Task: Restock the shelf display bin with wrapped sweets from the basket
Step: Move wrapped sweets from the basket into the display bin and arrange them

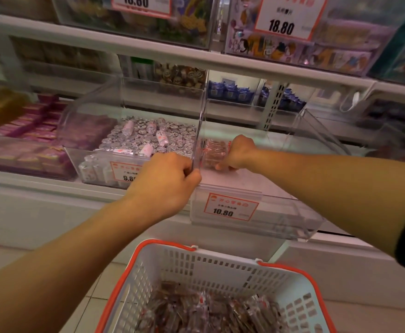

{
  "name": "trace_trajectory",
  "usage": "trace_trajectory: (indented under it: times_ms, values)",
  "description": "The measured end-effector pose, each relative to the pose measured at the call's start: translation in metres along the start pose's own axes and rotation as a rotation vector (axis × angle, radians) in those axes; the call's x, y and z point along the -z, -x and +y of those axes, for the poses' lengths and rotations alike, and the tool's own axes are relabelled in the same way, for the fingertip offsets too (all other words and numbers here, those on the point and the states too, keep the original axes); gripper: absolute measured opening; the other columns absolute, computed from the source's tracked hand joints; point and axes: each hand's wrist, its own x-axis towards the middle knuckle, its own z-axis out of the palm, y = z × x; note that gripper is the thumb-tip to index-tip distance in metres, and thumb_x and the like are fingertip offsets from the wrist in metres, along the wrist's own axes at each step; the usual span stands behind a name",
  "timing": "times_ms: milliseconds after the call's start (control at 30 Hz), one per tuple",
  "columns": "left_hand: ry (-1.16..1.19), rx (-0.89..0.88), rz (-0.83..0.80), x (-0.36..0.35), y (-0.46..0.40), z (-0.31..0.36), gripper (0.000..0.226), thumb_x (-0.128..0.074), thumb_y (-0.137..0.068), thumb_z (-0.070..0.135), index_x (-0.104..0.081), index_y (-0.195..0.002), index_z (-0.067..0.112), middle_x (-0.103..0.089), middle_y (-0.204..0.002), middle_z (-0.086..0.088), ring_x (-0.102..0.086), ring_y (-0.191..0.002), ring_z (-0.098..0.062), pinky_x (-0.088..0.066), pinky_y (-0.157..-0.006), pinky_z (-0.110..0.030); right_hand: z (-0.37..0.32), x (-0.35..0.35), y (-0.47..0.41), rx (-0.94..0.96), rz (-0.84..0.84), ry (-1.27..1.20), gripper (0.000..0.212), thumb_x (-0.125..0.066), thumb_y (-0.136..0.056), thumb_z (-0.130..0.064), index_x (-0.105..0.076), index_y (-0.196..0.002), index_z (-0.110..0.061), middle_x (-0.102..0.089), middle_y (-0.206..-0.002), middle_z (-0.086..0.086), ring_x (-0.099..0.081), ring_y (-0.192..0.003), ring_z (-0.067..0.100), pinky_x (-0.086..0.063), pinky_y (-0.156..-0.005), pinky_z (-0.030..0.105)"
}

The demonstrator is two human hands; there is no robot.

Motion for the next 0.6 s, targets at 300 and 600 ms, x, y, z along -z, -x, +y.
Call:
trace_trajectory:
  times_ms: [300,600]
  values:
    - [0.063,0.058,-0.006,-0.002,-0.001,-0.004,0.037,-0.056,-0.093,0.034,-0.061,-0.062,0.015,-0.063,-0.057,-0.003,-0.062,-0.057,-0.021,-0.056,-0.071,-0.038,-0.013,0.003,0.004,-0.096,-0.03,-0.087,0.049,-0.097,-0.055,-0.021,-0.059,-0.084,-0.01,-0.067,-0.082,0.009,-0.072,-0.068,0.022,-0.062,-0.058,0.031]
    - [0.112,0.028,-0.105,0.028,0.013,0.006,0.036,-0.054,-0.073,0.042,-0.054,-0.054,0.011,-0.055,-0.049,-0.002,-0.054,-0.056,-0.023,-0.04,-0.053,-0.033,-0.014,0.058,0.083,0.34,0.389,0.112,0.026,-0.078,-0.081,-0.034,-0.069,-0.093,-0.013,-0.069,-0.087,0.002,-0.064,-0.077,0.016,-0.058,-0.072,0.036]
